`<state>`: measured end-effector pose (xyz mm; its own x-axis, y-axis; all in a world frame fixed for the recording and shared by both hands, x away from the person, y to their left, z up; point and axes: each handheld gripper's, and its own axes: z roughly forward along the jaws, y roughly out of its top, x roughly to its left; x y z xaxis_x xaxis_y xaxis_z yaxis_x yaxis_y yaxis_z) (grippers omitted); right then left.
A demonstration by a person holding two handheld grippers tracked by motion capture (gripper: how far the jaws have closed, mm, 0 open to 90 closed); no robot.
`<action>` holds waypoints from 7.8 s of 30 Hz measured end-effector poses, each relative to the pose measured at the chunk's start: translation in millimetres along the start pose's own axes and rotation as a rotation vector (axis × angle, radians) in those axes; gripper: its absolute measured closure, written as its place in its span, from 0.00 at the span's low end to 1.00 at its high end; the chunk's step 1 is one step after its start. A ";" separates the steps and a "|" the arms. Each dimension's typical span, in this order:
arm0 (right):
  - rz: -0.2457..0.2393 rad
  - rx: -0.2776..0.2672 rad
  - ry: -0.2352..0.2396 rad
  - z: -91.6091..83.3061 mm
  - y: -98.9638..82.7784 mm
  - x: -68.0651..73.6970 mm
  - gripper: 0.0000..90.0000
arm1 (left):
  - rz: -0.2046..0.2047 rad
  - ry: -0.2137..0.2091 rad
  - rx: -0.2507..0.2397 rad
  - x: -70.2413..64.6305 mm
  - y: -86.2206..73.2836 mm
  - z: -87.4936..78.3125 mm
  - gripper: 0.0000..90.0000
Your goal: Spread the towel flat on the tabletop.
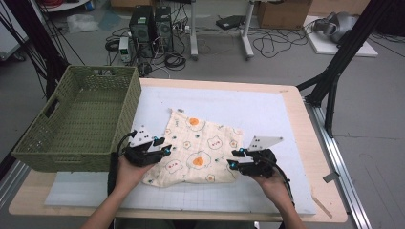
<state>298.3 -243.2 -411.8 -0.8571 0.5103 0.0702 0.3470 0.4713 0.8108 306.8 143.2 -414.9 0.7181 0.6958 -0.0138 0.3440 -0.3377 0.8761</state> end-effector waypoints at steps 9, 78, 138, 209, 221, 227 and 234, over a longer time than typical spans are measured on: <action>-0.022 -0.015 0.080 -11.0 -24.0 25.9 0.60 | 0.014 -0.072 0.013 -12.9 -22.5 -21.9 0.62; 0.067 0.175 0.087 50.0 13.5 -28.8 0.95 | -0.028 -0.004 0.138 -0.9 -22.9 18.9 0.99; -0.069 0.052 0.086 13.5 -5.8 5.9 0.68 | 0.026 -0.092 0.183 -9.7 -34.4 3.8 0.83; -0.056 0.141 0.132 -2.3 -24.6 2.4 0.82 | 0.054 -0.106 0.139 -20.9 -36.3 -11.0 0.69; 0.067 0.089 -0.066 17.9 -3.5 -57.0 0.73 | 0.054 -0.113 0.099 -17.9 -34.5 -12.0 0.69; 0.118 0.103 -0.173 32.7 5.2 -82.9 0.70 | 0.068 -0.113 0.083 -20.2 -32.7 -15.3 0.69; 0.124 0.159 -0.216 45.4 5.9 -88.1 0.88 | 0.067 -0.109 0.081 -19.9 -33.8 -16.5 0.69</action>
<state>393.1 -252.7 -439.5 -0.7094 0.7044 0.0241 0.5139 0.4936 0.7017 270.9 151.3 -436.3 0.8012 0.5982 -0.0126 0.3373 -0.4342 0.8353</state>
